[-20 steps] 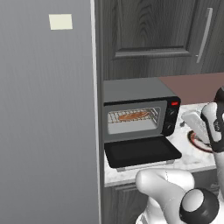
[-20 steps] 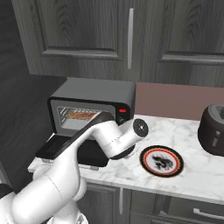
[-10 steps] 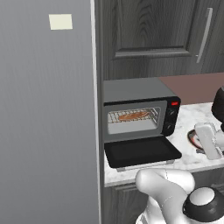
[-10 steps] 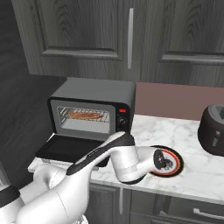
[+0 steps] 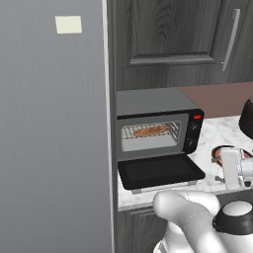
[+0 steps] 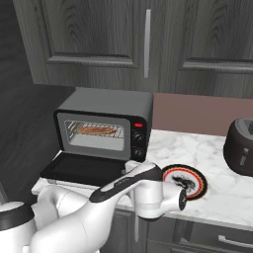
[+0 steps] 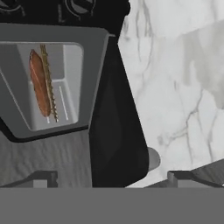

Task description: Pull the toaster oven rack outwards. Pick up the baguette from the plate and place it on the toaster oven rack. Close the toaster oven door fully and set the temperature to the lowest setting.

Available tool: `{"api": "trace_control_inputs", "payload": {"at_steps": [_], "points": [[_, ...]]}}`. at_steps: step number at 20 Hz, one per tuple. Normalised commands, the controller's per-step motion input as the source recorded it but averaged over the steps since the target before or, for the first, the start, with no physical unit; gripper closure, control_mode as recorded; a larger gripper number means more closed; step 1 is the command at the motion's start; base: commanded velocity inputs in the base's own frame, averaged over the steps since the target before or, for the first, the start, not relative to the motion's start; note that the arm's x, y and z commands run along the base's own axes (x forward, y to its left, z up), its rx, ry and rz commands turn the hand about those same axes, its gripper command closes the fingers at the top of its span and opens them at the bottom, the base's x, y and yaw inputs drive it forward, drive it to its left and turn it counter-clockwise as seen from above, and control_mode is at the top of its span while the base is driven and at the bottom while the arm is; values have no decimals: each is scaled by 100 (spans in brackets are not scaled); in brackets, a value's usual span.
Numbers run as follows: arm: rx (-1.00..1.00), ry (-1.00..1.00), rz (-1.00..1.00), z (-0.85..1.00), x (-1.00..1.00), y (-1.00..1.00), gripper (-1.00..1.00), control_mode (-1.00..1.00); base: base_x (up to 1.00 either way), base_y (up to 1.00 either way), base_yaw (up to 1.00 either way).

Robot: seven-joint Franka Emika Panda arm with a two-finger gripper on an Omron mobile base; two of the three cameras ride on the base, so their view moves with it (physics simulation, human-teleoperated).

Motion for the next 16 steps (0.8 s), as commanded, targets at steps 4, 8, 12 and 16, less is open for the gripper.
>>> {"api": "trace_control_inputs", "payload": {"at_steps": [4, 8, 12, 16], "points": [[8, 1, 3, -17, 0, 0, -100, -100, 0, 0, 0], [2, 0, 1, -23, 7, 0, -100, -100, 0, 0, 0], [3, 0, 0, -31, 11, 6, -100, -100, 0, 0, 0], [2, 0, 0, -17, 3, 16, -100, -100, 0, 0, 0]]}}
